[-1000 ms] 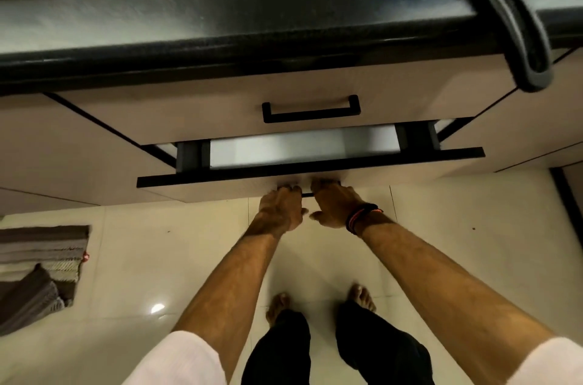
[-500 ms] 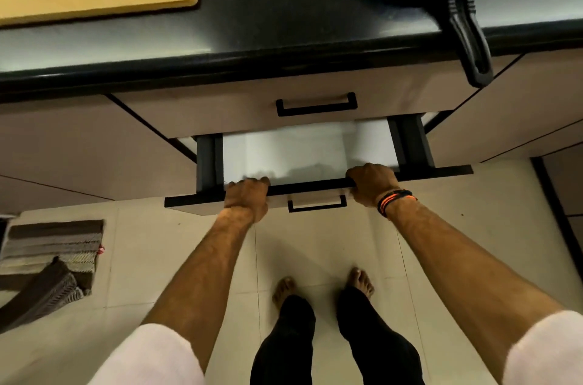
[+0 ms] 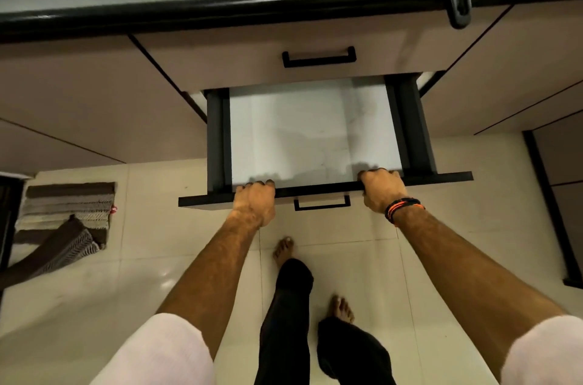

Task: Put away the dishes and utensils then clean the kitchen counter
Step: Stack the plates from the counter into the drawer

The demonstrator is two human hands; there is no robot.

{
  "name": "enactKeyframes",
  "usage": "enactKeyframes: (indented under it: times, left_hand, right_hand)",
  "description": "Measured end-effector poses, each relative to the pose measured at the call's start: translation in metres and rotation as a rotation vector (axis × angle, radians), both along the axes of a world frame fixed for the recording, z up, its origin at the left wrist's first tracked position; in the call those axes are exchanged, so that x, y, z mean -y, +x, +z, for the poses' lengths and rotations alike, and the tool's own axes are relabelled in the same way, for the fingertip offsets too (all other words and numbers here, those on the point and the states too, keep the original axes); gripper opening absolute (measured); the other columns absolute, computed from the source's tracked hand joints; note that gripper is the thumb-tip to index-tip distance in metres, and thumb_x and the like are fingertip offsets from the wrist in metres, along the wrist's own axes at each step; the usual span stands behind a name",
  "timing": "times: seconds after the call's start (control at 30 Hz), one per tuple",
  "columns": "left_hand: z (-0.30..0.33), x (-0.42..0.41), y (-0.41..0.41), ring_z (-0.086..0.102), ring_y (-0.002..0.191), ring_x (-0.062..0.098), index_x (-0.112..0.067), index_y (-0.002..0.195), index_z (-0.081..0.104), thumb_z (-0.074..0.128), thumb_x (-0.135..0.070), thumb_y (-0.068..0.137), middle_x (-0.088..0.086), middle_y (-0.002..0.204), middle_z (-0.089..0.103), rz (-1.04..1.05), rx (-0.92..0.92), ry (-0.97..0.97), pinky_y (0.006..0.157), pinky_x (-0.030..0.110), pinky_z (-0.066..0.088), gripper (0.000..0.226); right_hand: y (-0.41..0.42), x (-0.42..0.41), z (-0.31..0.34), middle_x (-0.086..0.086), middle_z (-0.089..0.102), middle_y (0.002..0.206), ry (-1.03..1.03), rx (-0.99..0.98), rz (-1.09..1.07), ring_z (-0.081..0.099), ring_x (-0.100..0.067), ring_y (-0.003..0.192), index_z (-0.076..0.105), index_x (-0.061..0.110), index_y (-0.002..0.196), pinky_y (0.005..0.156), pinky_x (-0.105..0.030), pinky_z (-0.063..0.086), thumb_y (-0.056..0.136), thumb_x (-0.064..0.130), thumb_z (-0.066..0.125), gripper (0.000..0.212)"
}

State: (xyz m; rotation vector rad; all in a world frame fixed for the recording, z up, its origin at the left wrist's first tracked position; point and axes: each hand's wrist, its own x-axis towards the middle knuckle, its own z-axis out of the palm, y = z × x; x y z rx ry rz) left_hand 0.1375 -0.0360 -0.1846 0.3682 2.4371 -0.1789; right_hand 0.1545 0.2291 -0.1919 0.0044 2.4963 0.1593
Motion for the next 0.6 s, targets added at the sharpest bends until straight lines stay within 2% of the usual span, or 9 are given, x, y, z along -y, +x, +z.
enactKeyframes:
  times: [0.13,0.27,0.4,0.6]
  left_hand:
    - [-0.004,-0.002,0.046,0.051,0.125,0.032,-0.011,0.139,0.042,0.051,-0.020,0.094,0.015,0.135,0.054,0.040,-0.083,-0.019,0.107,0.046,0.037,0.046]
    - [-0.004,0.000,0.084,0.046,0.130,0.030,-0.013,0.141,0.040,0.052,-0.015,0.094,0.013,0.139,0.050,0.076,-0.083,0.027,0.115,0.045,0.031,0.048]
    - [-0.002,0.005,0.106,0.053,0.120,0.027,-0.013,0.136,0.045,0.049,-0.018,0.098,0.011,0.128,0.057,0.081,-0.039,0.033,0.108,0.041,0.038,0.038]
    - [0.003,0.013,0.137,0.058,0.111,0.025,-0.015,0.132,0.049,0.050,-0.029,0.101,0.009,0.119,0.061,0.102,0.018,0.089,0.101,0.039,0.045,0.034]
  right_hand:
    - [0.047,-0.009,-0.002,-0.009,0.064,0.120,0.017,-0.088,0.031,0.052,-0.028,0.120,0.049,0.015,0.131,0.107,-0.041,0.035,0.092,0.008,0.051,0.040]
    - [0.084,-0.016,-0.010,-0.006,0.066,0.117,-0.011,-0.109,0.082,0.056,-0.027,0.114,0.052,0.015,0.128,0.111,-0.039,0.032,0.094,0.010,0.053,0.035]
    - [0.112,-0.017,-0.013,-0.005,0.065,0.118,-0.054,-0.107,0.098,0.059,-0.026,0.113,0.054,0.016,0.125,0.110,-0.039,0.035,0.094,0.008,0.054,0.032]
    - [0.145,-0.009,-0.005,-0.005,0.066,0.116,-0.078,-0.084,0.061,0.061,-0.025,0.109,0.056,0.017,0.125,0.105,-0.039,0.041,0.096,0.008,0.054,0.031]
